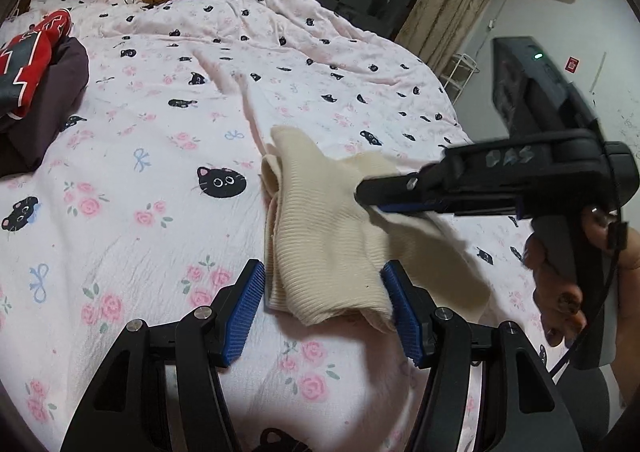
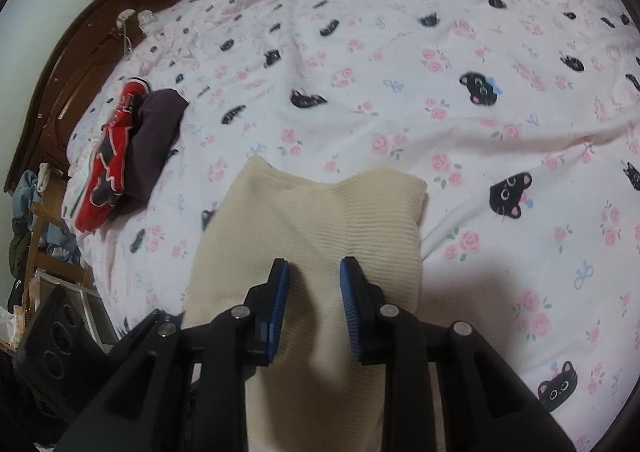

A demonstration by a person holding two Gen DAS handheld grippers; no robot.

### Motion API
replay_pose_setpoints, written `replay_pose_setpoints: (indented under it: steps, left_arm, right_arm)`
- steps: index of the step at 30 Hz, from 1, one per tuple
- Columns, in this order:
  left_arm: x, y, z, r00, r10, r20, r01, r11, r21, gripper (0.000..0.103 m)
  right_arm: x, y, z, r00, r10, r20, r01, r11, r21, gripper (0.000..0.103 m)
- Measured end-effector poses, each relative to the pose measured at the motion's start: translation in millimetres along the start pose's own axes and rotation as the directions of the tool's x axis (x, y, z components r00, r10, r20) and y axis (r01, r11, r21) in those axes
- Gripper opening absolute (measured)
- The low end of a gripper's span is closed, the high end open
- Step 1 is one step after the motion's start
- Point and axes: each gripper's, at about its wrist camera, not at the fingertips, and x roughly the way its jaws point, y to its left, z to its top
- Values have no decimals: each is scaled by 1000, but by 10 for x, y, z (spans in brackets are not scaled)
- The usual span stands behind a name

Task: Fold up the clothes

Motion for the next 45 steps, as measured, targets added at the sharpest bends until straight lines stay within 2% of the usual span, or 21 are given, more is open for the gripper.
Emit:
replay_pose_setpoints:
  steps: [3,4,6,8,9,10,13,16,21,25,28,30,33,37,39,45]
  left_arm:
    - [-80,0,14,1000,-4,17,4,1000,-12,56]
    - [-108,-9,27,1000,5,21,-4,1000,-9,56]
    - [-164,-35,61,999,27,28,-27,1000,0,56]
    - [-235,-63,79,999,41,27,-41,999,-10,58]
    - [-273,-78,86,999,47,26,-46,999,-17,66]
    - [-319,-95,85,998,50,26,-49,999,-23,67]
    - [-486,-191,58,996,81,34,-81,997,-4,67]
    - [-615,-295,17,993,117,34,-118,992,36,68]
    - [-749,-424,-71,989,144,32,-146,986,75,68]
    - [-694,-420,-110,990,137,15,-138,988,72,68]
    - [-597,-338,-101,995,103,-4,-103,994,33,68]
    - [-503,-219,-74,998,56,-21,-57,998,-33,68]
    - [-373,-5,-11,999,-19,-30,15,988,-154,67]
    - [-225,264,115,995,-98,-19,89,957,-278,68]
    - [-124,357,187,989,-146,-32,129,942,-310,68]
    - [159,457,311,975,-206,-86,167,929,-329,69]
  right_arm:
    - [-229,64,-36,998,11,68,-9,1000,-27,30]
    - [-312,87,-52,996,13,93,-9,999,-37,34]
    - [-496,143,-128,989,-14,148,23,998,-62,54]
    - [-642,195,-253,981,-44,189,61,995,-84,57]
    - [-704,219,-315,977,-55,205,75,993,-94,59]
    - [-766,243,-377,973,-65,220,90,991,-104,60]
    - [-969,306,-610,961,-84,263,118,986,-117,66]
    - [-1144,343,-830,950,-92,299,130,985,-111,78]
    - [-1250,390,-1082,948,-109,300,155,979,-133,81]
    - [-1233,305,-1179,950,-115,289,153,982,-113,81]
    - [-1160,109,-1194,957,-106,271,122,992,-43,81]
    - [-1092,-59,-1189,963,-90,254,88,996,21,81]
    - [-997,-338,-1181,970,-21,241,-12,991,134,81]
    - [-842,-664,-1143,967,99,235,-161,952,262,81]
    - [-757,-761,-1112,963,139,231,-206,932,298,81]
    - [-523,-888,-999,947,227,225,-296,888,351,82]
